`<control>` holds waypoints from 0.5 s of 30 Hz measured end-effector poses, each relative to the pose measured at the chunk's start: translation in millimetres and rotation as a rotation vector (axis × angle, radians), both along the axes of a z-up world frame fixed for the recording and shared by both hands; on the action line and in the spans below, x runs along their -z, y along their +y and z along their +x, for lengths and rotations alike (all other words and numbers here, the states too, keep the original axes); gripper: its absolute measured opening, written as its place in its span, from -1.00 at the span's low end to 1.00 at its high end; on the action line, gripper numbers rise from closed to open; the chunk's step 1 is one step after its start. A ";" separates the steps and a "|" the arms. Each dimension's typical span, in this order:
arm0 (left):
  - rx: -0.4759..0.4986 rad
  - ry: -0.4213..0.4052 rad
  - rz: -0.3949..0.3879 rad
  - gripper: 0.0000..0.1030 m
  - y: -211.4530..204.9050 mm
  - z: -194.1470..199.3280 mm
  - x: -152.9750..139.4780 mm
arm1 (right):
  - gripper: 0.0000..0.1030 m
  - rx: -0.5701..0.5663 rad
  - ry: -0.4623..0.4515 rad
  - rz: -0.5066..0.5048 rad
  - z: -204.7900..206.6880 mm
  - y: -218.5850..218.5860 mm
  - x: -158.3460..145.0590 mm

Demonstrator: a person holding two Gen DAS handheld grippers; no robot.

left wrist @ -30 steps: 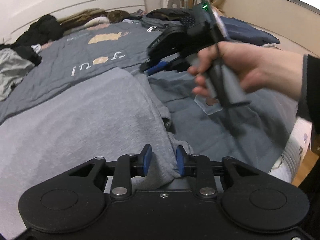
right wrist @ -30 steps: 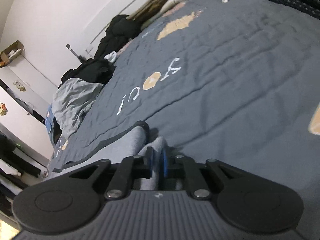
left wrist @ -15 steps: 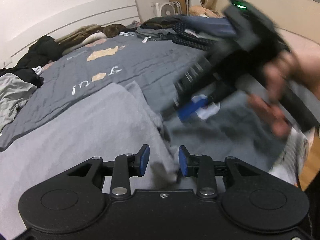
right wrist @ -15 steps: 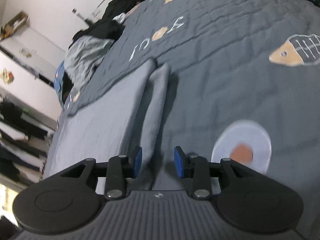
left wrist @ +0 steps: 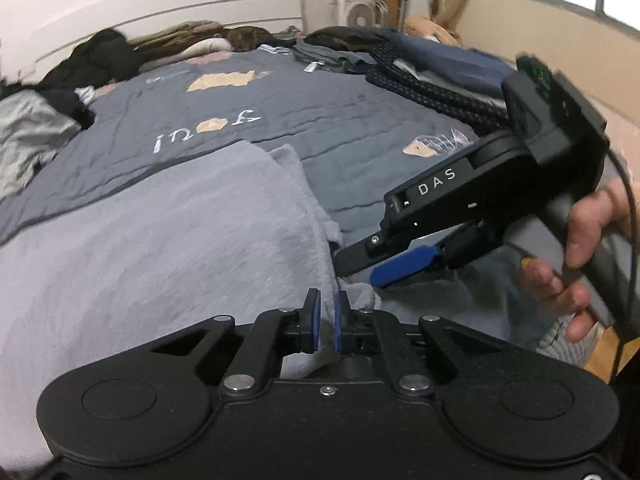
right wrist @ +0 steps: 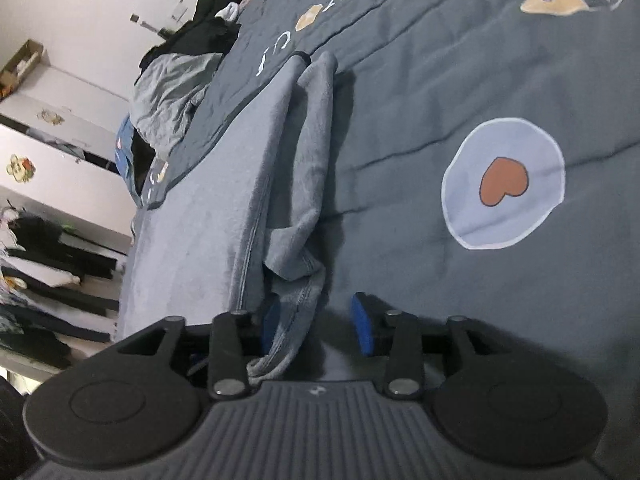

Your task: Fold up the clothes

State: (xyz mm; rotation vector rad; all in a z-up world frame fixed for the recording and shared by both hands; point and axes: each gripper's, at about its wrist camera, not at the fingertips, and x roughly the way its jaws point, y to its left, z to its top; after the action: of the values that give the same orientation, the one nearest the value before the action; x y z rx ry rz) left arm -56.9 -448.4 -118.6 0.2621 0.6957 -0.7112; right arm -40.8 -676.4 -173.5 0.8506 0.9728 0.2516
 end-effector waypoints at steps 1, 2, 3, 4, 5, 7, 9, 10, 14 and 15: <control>-0.009 0.003 -0.009 -0.84 1.8 0.5 -0.2 | -0.09 0.009 0.001 0.018 0.5 -0.2 2.3; -0.018 0.006 -0.016 -0.84 3.7 0.9 -0.5 | -0.07 0.017 0.002 0.035 1.2 0.1 4.4; -0.026 0.007 -0.021 -0.84 5.7 0.7 -0.9 | -0.06 0.019 -0.002 0.041 2.4 1.8 5.2; -0.031 0.010 -0.027 -0.84 7.8 0.2 -1.4 | -0.06 0.019 -0.005 0.041 3.0 2.7 4.9; -0.036 0.015 -0.034 -0.84 9.9 -0.2 -2.0 | -0.06 0.015 -0.011 0.042 3.1 4.3 4.3; -0.042 0.015 -0.042 -0.84 12.0 -0.4 -4.0 | -0.32 -0.014 -0.034 0.028 1.0 9.1 2.0; -0.043 0.011 -0.047 -0.84 12.8 0.1 -6.6 | -0.93 -0.041 -0.046 -0.033 -2.3 16.5 -1.8; -0.043 0.007 -0.051 -0.84 13.5 0.0 -8.3 | -0.93 -0.047 -0.053 -0.061 -4.8 19.1 -4.2; -0.042 -0.003 -0.065 -0.84 18.6 -1.3 -13.9 | -0.94 -0.017 -0.148 -0.095 -21.2 16.7 -25.0; -0.042 -0.007 -0.064 -0.83 20.0 -1.7 -14.6 | -0.95 -0.028 -0.157 -0.142 -23.8 18.3 -29.8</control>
State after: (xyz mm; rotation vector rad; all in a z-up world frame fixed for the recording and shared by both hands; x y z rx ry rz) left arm -58.6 -428.4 -104.0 0.1905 0.6691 -0.6911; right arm -64.6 -658.1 -143.7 0.6780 0.8456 0.2659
